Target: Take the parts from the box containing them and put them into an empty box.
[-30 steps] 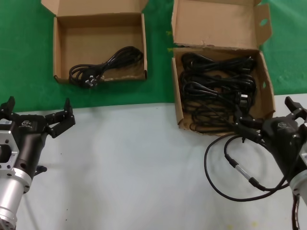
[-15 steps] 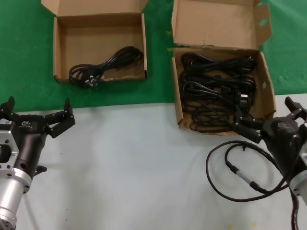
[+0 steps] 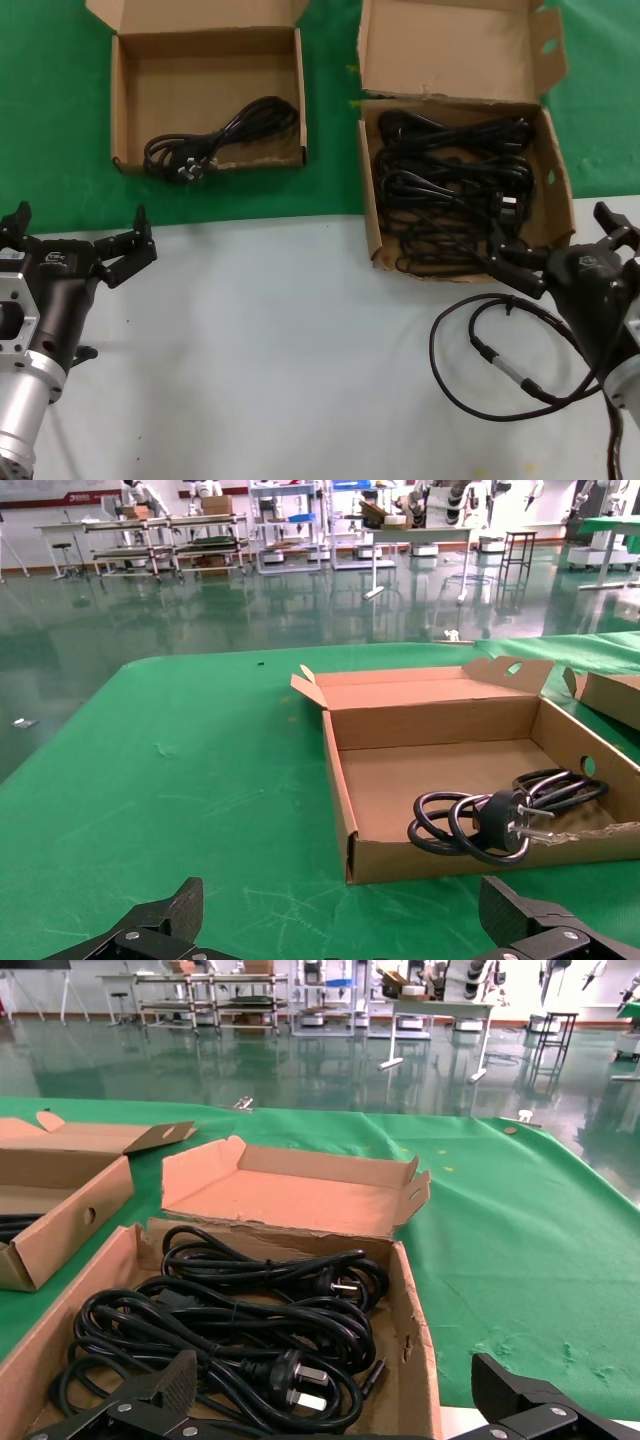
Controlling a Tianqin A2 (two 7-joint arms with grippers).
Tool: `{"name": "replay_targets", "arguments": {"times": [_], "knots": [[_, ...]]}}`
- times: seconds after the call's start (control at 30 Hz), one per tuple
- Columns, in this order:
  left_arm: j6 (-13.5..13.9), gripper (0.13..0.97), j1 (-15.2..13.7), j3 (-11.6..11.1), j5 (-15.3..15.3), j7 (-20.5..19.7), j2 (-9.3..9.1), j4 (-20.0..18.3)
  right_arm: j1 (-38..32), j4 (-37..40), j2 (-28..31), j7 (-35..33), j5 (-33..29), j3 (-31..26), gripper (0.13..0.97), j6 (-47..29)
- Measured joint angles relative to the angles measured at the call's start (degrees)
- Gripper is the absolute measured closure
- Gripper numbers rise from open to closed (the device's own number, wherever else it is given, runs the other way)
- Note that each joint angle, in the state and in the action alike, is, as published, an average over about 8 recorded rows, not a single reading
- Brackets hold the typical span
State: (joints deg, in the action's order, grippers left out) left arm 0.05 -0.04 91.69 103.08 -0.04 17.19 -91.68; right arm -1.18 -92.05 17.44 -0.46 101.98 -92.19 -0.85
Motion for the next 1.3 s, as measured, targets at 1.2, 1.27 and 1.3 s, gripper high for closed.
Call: {"name": "replay_targets", "arguments": {"times": [1.2, 1.27, 1.3], "knots": [[0.0, 0.132, 0.0, 0.0, 0.0, 0.0, 0.00, 0.0, 0.0, 0.0, 0.0, 0.0, 0.0, 0.0, 0.129, 0.0], [0.0, 0.132, 0.0, 0.0, 0.0, 0.0, 0.00, 0.0, 0.0, 0.0, 0.0, 0.0, 0.0, 0.0, 0.129, 0.0], [0.0, 0.132, 0.0, 0.0, 0.0, 0.0, 0.00, 0.0, 0.0, 0.0, 0.0, 0.0, 0.0, 0.0, 0.129, 0.0]]}}
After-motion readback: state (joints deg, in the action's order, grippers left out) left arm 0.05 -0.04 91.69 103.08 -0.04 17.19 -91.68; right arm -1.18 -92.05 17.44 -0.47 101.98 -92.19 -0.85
